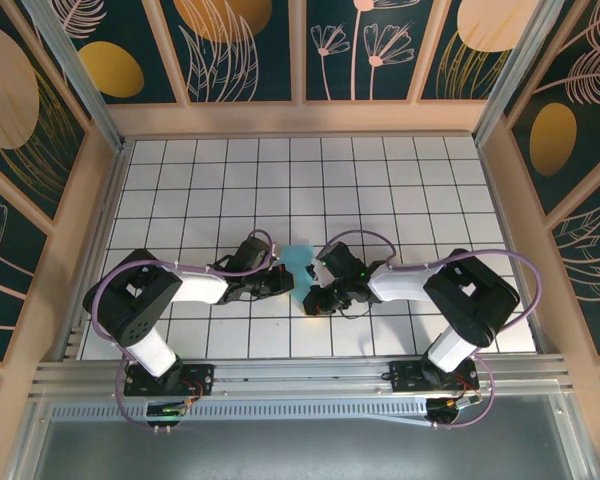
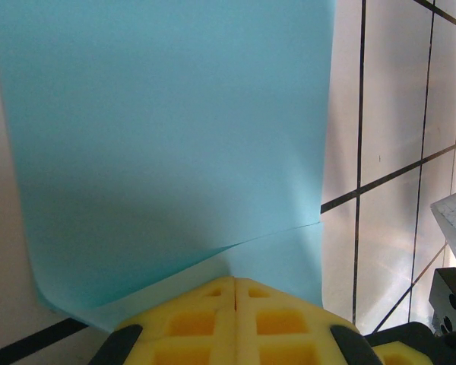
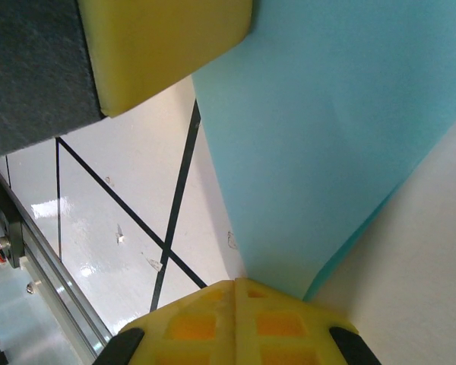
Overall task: Fold a paper plane with a square sheet of paper (fold left side to right side)
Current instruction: Third fold the triangle at the center of the table.
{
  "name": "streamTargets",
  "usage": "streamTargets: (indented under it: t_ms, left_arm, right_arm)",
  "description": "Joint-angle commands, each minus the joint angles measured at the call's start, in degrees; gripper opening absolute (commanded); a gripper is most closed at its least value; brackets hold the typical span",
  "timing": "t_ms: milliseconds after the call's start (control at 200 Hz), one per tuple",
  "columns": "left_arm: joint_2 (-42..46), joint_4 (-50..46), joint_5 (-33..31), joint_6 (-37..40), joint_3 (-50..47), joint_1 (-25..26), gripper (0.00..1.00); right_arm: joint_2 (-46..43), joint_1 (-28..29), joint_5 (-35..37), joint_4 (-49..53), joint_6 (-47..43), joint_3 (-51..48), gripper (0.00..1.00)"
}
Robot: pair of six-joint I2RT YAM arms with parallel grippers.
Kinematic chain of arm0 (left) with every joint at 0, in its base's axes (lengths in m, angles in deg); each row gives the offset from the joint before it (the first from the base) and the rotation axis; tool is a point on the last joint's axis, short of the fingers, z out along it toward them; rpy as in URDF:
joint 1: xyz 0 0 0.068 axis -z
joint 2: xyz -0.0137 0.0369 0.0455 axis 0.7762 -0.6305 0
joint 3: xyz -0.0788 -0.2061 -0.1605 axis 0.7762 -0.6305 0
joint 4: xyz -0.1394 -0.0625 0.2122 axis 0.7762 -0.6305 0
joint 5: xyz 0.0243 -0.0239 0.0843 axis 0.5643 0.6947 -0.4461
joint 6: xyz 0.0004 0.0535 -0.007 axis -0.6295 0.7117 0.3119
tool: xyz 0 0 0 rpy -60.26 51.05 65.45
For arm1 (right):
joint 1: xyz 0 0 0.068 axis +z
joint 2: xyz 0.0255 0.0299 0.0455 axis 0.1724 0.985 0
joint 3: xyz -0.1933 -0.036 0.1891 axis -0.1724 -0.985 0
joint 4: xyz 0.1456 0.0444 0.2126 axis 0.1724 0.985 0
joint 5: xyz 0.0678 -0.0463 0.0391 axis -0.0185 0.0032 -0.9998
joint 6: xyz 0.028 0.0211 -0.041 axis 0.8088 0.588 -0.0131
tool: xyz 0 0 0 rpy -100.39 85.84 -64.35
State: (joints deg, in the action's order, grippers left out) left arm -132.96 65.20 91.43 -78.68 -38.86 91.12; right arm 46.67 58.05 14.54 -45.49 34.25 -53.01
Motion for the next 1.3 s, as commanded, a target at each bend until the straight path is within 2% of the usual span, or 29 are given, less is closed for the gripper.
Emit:
streamTargets:
  t_ms: [0,195,365,495,826,1291]
  left_arm:
    - [-2.36,-5.62,-4.96,1.17,-0.3,0.14,0.0]
    - [-2.34,-5.78,-5.04,1.12,-0.17,0.07,0.0]
    - [-2.3,-5.84,-4.96,1.17,0.1,0.14,0.0]
    - [-2.36,-5.86,-4.95,1.12,0.42,0.09,0.0]
    - [-2.31,-5.83,-4.71,1.1,0.54,0.12,0.0]
    - [-1.95,-6.37,-4.78,1.13,1.07,0.11,0.0]
  right_arm:
    - [0.11,0.81,0.37,1.81,1.09,-2.08,0.0]
    - [-3.06,0.66,0.45,3.87,1.2,-3.51,0.0]
    - [-9.98,0.63,-0.39,6.38,0.43,-1.45,0.0]
    - [-12.7,0.53,-0.96,4.96,0.3,-0.41,0.0]
    - [-3.68,0.41,5.4,-1.48,2.53,2.37,0.0]
    - [0.24,0.05,6.26,0.24,3.18,0.59,0.0]
